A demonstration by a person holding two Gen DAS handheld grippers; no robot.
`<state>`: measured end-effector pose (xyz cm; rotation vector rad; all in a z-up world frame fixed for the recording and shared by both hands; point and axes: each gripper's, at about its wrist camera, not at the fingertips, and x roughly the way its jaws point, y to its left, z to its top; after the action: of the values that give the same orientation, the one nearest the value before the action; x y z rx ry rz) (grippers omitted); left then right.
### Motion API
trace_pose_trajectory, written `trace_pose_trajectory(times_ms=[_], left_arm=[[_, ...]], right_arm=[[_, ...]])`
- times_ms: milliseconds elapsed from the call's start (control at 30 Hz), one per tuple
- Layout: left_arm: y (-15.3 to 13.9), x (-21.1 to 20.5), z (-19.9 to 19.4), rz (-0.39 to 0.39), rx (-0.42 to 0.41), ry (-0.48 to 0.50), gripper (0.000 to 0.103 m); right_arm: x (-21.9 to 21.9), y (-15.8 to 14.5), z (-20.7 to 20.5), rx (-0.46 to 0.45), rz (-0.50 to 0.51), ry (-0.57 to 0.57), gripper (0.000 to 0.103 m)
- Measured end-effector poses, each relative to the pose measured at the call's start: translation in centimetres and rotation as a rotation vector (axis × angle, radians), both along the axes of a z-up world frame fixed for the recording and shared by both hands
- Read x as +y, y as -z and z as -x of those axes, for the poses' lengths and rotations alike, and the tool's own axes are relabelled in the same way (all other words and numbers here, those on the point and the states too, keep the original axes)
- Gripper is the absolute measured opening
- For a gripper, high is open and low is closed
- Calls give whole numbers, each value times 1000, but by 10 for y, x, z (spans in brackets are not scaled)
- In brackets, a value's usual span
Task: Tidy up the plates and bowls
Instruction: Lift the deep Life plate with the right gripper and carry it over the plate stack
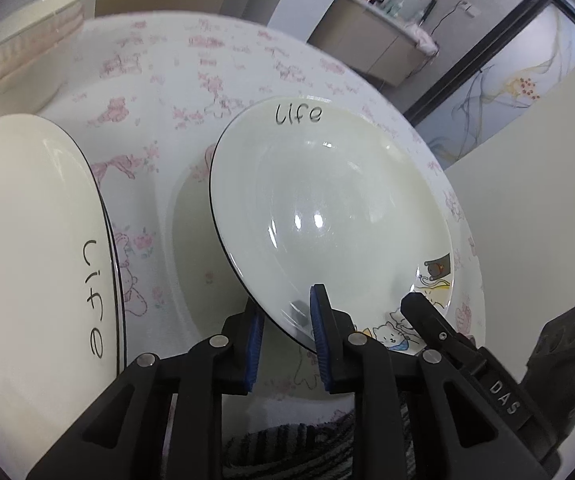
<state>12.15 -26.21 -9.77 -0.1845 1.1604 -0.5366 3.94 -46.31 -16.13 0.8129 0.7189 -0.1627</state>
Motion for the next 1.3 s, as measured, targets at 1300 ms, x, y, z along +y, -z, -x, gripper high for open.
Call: trace_pose_trajectory(times_ms=[1300], left_arm=[[-138,116,141,106,-922,-141,28]], right_arm=[[113,-134,60,-550,323,-74,21]])
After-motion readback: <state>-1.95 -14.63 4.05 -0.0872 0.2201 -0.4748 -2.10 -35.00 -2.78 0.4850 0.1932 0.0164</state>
